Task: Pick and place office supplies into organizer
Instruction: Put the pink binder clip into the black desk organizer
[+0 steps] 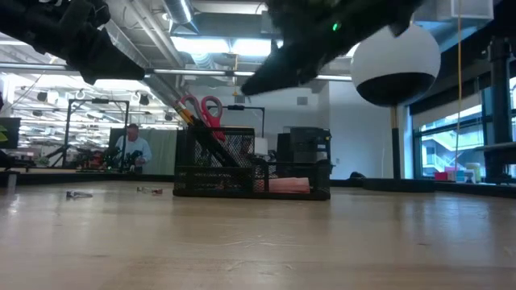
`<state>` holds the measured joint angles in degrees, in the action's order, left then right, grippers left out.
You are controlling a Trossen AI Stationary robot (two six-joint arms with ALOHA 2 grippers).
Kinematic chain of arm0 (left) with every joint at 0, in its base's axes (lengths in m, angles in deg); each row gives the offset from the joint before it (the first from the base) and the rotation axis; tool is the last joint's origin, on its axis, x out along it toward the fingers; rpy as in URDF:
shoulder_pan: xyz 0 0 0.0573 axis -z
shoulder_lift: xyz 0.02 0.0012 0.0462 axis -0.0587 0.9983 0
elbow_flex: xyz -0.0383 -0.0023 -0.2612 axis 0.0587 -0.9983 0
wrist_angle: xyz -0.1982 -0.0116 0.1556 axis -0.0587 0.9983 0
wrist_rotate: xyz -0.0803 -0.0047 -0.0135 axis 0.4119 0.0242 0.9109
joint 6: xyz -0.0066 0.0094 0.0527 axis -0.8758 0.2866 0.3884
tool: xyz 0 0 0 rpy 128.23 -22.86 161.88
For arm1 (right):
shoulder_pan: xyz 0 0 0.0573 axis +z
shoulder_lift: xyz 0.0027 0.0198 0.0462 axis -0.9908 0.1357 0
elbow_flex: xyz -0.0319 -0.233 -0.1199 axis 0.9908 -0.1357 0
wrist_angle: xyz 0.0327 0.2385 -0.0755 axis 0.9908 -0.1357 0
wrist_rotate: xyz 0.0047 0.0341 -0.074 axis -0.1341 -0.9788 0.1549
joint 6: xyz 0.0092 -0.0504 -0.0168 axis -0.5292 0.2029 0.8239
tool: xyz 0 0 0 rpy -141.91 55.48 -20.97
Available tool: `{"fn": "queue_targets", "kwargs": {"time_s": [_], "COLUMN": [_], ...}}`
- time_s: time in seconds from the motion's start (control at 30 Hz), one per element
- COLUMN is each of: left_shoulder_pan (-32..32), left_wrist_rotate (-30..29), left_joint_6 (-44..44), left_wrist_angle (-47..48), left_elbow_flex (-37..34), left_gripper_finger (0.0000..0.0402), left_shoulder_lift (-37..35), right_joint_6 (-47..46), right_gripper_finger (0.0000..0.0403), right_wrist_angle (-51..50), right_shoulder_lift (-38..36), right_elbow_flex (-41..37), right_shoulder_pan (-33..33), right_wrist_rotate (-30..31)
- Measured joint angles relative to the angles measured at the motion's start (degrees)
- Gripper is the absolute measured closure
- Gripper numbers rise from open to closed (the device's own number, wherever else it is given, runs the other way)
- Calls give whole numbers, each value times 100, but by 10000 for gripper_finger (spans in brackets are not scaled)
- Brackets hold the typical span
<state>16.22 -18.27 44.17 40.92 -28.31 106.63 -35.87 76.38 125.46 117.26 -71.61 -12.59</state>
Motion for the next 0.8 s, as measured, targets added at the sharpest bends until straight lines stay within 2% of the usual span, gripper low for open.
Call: {"fn": "queue_targets", "kwargs": {"time_s": [0.43,0.8], "left_shoulder_pan": [-2,0], "left_wrist_rotate": [-7,-24], "left_joint_6": [160,150], "left_wrist_angle": [15,12], "left_elbow_flex": [0,0], "left_gripper_finger": [329,329], "left_shoulder_lift": [1,2], "right_joint_6": [-131,-131], "right_gripper_finger": [331,331], "right_wrist_angle": [806,845], "right_shoulder_lift": [852,1386], "right_elbow_flex": [-7,-7], "right_shoulder_pan": [-150,-169], "right_wrist_rotate": [-168,-157]}}
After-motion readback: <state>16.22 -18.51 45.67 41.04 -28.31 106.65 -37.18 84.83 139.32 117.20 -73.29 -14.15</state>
